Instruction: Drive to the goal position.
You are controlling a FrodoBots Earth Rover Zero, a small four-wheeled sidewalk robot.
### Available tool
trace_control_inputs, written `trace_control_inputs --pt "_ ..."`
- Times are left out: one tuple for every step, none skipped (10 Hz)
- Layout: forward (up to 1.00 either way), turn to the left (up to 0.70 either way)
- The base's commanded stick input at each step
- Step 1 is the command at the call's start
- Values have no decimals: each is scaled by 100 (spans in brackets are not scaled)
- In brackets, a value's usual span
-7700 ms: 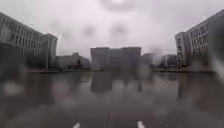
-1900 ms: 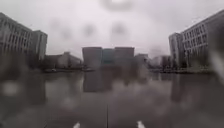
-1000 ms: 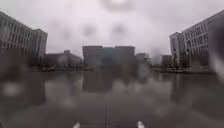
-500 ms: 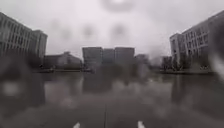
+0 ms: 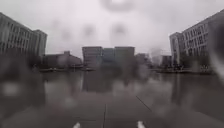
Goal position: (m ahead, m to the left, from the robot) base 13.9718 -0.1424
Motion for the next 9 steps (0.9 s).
trace_control_inputs --pt "70 0" --pt "70 0" --pt "70 0" --pt "70 0" --pt "70 0" --pt "70 0" --pt "70 0" --pt "70 0" --pt "70 0"
